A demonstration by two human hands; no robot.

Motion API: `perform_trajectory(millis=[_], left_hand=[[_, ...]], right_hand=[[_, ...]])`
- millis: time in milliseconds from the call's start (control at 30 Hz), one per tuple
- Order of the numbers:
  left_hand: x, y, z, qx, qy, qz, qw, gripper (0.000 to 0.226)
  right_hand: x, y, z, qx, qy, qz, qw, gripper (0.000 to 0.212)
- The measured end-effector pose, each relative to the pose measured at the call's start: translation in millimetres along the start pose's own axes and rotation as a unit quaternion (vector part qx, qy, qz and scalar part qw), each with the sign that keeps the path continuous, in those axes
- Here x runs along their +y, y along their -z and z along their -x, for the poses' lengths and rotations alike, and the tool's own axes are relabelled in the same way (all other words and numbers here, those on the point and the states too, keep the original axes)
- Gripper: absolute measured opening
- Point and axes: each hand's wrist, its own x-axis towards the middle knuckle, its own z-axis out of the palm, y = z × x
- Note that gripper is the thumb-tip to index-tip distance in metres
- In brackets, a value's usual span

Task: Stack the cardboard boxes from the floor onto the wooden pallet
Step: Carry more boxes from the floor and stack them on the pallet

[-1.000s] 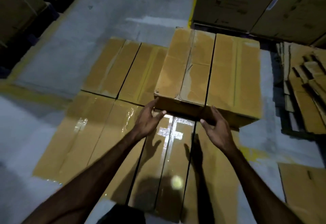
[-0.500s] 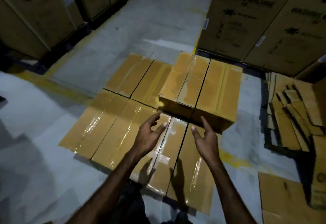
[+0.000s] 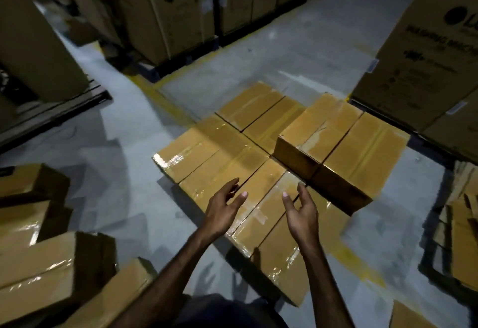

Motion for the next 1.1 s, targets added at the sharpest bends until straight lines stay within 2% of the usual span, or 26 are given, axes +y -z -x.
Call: perform_trajectory(millis=[200,467,800,900,1000,1100], left_hand=[[-34,72,38,0.075,0.007,0.033,0.997,0.06],[-88,176,115,0.252,0.034,0.074,0.964,0.057],[-146,248,234,0.434,0.122,0.142,0.881,0.063],[-155,251,271,0.483,0.137,0.164,0.849,0.074],[-159,244,305,0.533,0.147,0.171,0.816,0.069],[-160,228,330,0.57,0.161,0.163,0.789,0.079]], right_hand=[[-31,-51,36,-0.083,0.046,0.039,0.995,0.068],[-75,-160,102,-0.212,0.1,0.084,0.968,0.066],[-90,-286,202,-0.405,0.164,0.119,0.891,0.064],[-86,-309,231,-0.459,0.179,0.123,0.862,0.063],[-77,-321,252,-0.505,0.195,0.136,0.83,0.062],[-71,-323,263,-0.532,0.218,0.153,0.803,0.063]])
